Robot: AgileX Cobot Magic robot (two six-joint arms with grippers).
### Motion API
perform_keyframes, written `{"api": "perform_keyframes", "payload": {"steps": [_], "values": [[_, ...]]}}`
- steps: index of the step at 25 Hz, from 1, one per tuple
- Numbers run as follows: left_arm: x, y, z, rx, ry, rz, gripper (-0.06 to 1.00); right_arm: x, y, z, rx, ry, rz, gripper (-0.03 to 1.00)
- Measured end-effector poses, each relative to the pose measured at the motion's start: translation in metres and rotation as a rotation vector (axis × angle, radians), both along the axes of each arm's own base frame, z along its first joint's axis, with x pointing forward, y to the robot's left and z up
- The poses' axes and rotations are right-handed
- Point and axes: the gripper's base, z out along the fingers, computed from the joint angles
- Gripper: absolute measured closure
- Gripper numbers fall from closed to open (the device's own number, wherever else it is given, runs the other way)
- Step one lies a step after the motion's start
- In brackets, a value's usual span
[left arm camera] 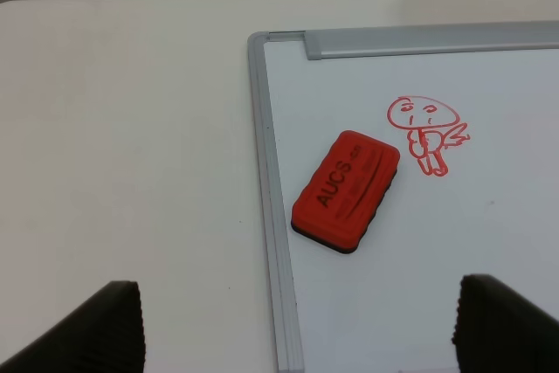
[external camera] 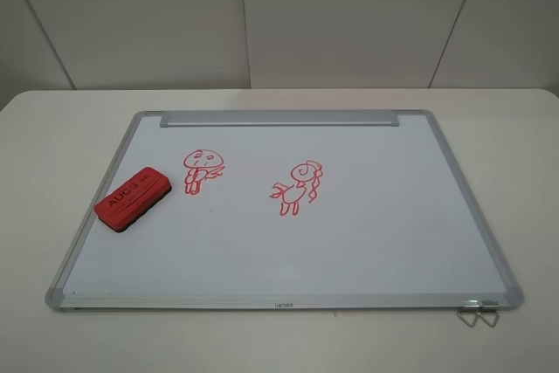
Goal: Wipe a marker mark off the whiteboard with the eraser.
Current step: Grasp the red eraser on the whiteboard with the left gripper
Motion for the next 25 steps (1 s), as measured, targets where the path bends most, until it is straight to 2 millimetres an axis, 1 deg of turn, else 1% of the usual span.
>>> {"api": "perform_keyframes", "payload": {"steps": [25], "values": [[0.0, 0.0, 0.0, 0.0, 0.0, 0.0, 0.23, 0.0, 0.0, 0.0, 0.0, 0.0, 0.0, 0.24]]}}
